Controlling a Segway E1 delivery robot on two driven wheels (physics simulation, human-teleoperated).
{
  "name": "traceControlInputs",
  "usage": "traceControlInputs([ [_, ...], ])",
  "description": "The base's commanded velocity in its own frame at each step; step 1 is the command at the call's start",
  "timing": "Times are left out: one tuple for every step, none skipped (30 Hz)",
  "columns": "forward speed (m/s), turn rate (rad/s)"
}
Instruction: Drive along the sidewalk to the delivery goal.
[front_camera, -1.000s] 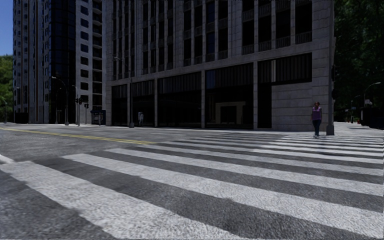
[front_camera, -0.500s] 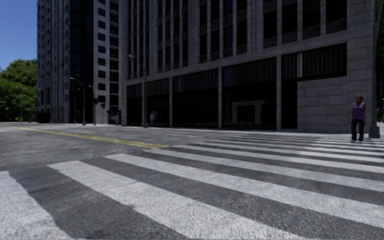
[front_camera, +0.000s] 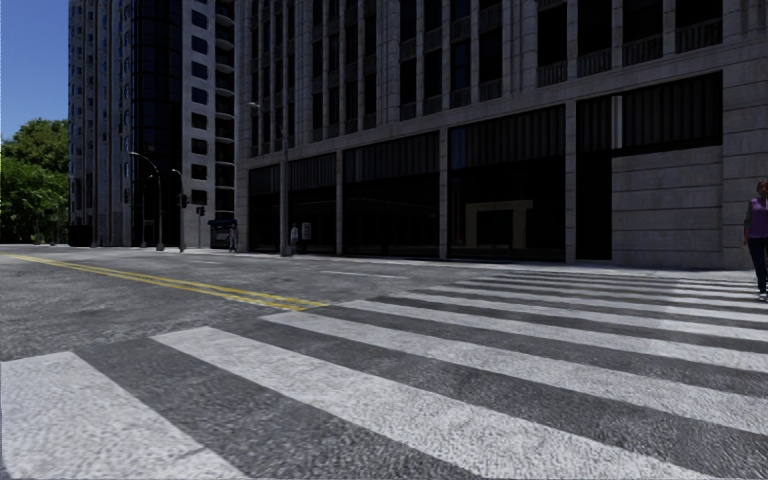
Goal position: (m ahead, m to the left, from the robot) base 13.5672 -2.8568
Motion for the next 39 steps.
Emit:
traceControlInputs([
  [2.0,0.0],
  [2.0,0.0],
  [2.0,0.0],
  [2.0,0.0],
  [2.0,0.0],
  [2.0,0.0],
  [2.0,0.0],
  [2.0,0.0],
  [2.0,0.0],
  [2.0,0.0],
  [2.0,0.0],
  [2.0,0.0],
  [2.0,-0.1],
  [2.0,-0.24],
  [2.0,-0.24],
  [2.0,-0.31],
  [2.0,-0.36],
  [2.0,-0.4],
  [2.0,-0.42],
  [2.0,-0.44],
  [2.0,-0.45],
  [2.0,-0.45],
  [2.0,-0.46],
  [2.0,-0.47],
  [2.0,-0.48],
  [2.0,-0.48],
  [2.0,-0.48],
  [2.0,-0.48],
  [2.0,-0.49],
  [2.0,-0.49],
  [2.0,-0.49],
  [2.0,-0.49],
  [2.0,-0.49],
  [2.0,-0.49],
  [2.0,-0.49],
  [2.0,-0.49],
  [2.0,-0.49],
  [2.0,-0.49],
  [2.0,-0.49],
])
